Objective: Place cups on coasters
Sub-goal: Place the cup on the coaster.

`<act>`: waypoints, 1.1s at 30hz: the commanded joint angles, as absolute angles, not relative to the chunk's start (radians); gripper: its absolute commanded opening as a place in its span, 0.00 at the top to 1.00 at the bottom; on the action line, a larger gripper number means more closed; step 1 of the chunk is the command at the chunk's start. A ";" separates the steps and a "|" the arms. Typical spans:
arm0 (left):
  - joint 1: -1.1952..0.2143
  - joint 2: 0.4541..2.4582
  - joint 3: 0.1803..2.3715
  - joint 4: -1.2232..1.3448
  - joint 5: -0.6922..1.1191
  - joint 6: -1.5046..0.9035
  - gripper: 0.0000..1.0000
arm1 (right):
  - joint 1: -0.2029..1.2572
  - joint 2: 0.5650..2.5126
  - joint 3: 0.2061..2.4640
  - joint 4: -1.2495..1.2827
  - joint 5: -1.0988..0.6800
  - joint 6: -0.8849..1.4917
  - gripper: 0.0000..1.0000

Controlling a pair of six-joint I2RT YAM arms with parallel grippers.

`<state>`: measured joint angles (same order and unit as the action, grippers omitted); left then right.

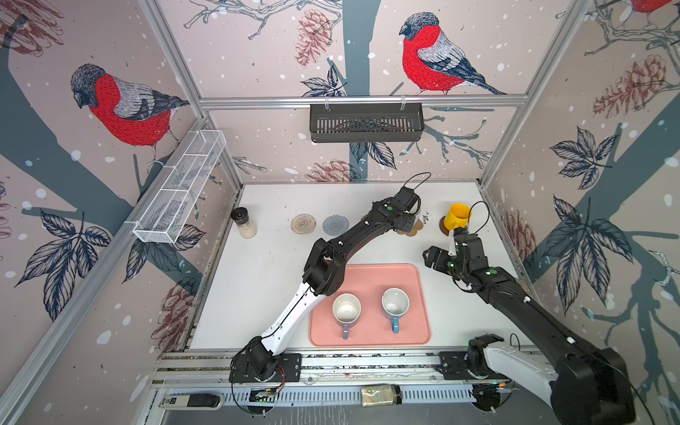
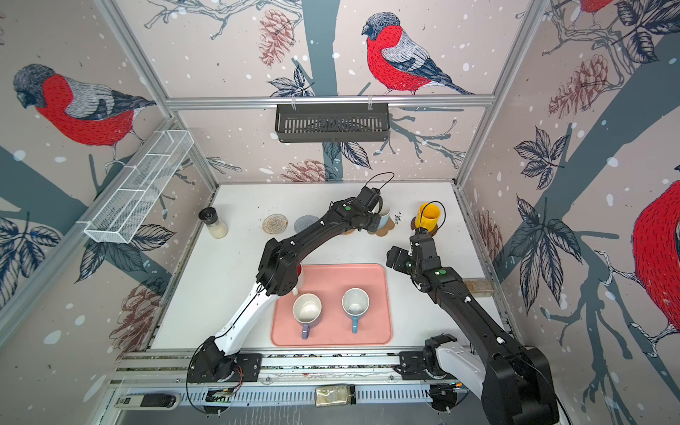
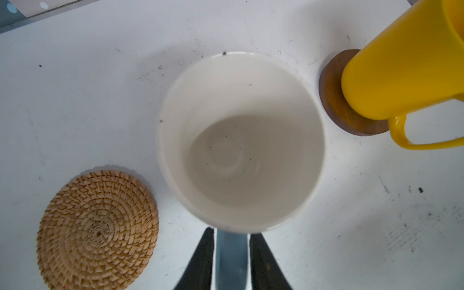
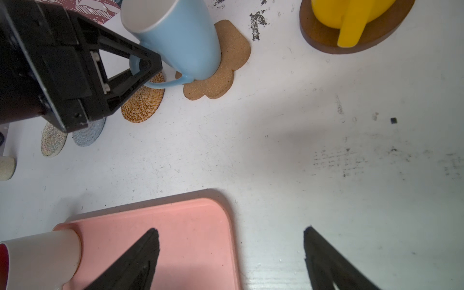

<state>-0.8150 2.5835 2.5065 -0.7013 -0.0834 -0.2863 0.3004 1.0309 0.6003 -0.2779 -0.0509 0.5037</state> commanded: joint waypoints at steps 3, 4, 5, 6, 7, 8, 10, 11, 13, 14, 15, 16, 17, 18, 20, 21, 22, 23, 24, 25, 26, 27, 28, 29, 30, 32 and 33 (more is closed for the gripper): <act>-0.815 2.580 2.513 -0.652 -0.088 -0.290 0.68 | 0.304 1.020 0.595 -0.259 -0.049 0.512 0.10; -0.815 2.580 2.513 -0.650 -0.086 -0.293 0.67 | 0.304 1.018 0.594 -0.259 -0.049 0.512 0.10; -0.815 2.582 2.513 -0.649 -0.085 -0.293 0.65 | 0.303 1.019 0.594 -0.259 -0.049 0.511 0.10; -0.814 2.582 2.513 -0.649 -0.083 -0.293 0.62 | 0.302 1.018 0.593 -0.258 -0.049 0.512 0.10; -0.815 2.582 2.513 -0.651 -0.081 -0.294 0.59 | 0.303 1.019 0.592 -0.258 -0.049 0.513 0.10; -0.815 2.581 2.511 -0.653 -0.079 -0.291 0.55 | 0.304 1.020 0.591 -0.256 -0.049 0.513 0.10; -0.815 2.576 2.509 -0.654 -0.083 -0.287 0.42 | 0.303 1.020 0.589 -0.254 -0.051 0.513 0.10; -0.815 2.572 2.505 -0.652 -0.089 -0.286 0.36 | 0.303 1.020 0.589 -0.255 -0.051 0.513 0.10; -0.815 2.556 2.484 -0.639 -0.092 -0.281 0.19 | 0.303 1.019 0.590 -0.256 -0.048 0.512 0.08; -0.815 2.548 2.475 -0.631 -0.094 -0.277 0.14 | 0.303 1.019 0.591 -0.258 -0.048 0.513 0.08; -0.814 2.539 2.466 -0.625 -0.095 -0.274 0.11 | 0.304 1.017 0.593 -0.259 -0.046 0.513 0.07; -0.815 2.530 2.460 -0.623 -0.102 -0.272 0.07 | 0.303 1.017 0.595 -0.260 -0.046 0.515 0.07; -0.815 2.523 2.454 -0.621 -0.105 -0.271 0.06 | 0.304 1.017 0.597 -0.263 -0.046 0.514 0.07; -0.815 2.515 2.448 -0.620 -0.110 -0.268 0.05 | 0.304 1.016 0.600 -0.266 -0.046 0.515 0.07; -0.815 2.497 2.436 -0.621 -0.120 -0.267 0.04 | 0.304 1.013 0.605 -0.272 -0.046 0.516 0.07; -0.814 2.487 2.429 -0.621 -0.125 -0.265 0.03 | 0.304 1.011 0.609 -0.277 -0.045 0.515 0.07; -0.815 2.473 2.417 -0.619 -0.131 -0.264 0.04 | 0.307 1.008 0.612 -0.281 -0.044 0.518 0.07; -0.815 2.460 2.404 -0.619 -0.136 -0.264 0.04 | 0.309 1.006 0.613 -0.285 -0.042 0.520 0.07; -0.815 2.443 2.387 -0.617 -0.140 -0.265 0.04 | 0.310 1.003 0.618 -0.291 -0.041 0.521 0.08; -0.815 2.425 2.367 -0.613 -0.145 -0.264 0.03 | 0.315 1.002 0.622 -0.298 -0.037 0.521 0.08; -0.815 2.408 2.349 -0.611 -0.151 -0.263 0.04 | 0.319 0.999 0.626 -0.305 -0.034 0.524 0.09; -0.815 2.386 2.326 -0.608 -0.151 -0.259 0.03 | 0.325 0.997 0.634 -0.314 -0.030 0.526 0.09; -0.815 2.363 2.303 -0.605 -0.150 -0.257 0.04 | 0.334 0.995 0.641 -0.324 -0.023 0.530 0.10; -0.815 2.343 2.276 -0.604 -0.150 -0.257 0.04 | 0.342 0.993 0.649 -0.334 -0.018 0.533 0.11; -0.814 2.317 2.253 -0.605 -0.147 -0.258 0.06 | 0.354 0.991 0.660 -0.350 -0.009 0.536 0.12; -0.815 2.268 2.206 -0.615 -0.157 -0.261 0.07 | 0.385 0.986 0.683 -0.386 0.014 0.540 0.14; -0.815 2.243 2.186 -0.628 -0.167 -0.276 0.08 | 0.404 0.983 0.696 -0.408 0.028 0.544 0.15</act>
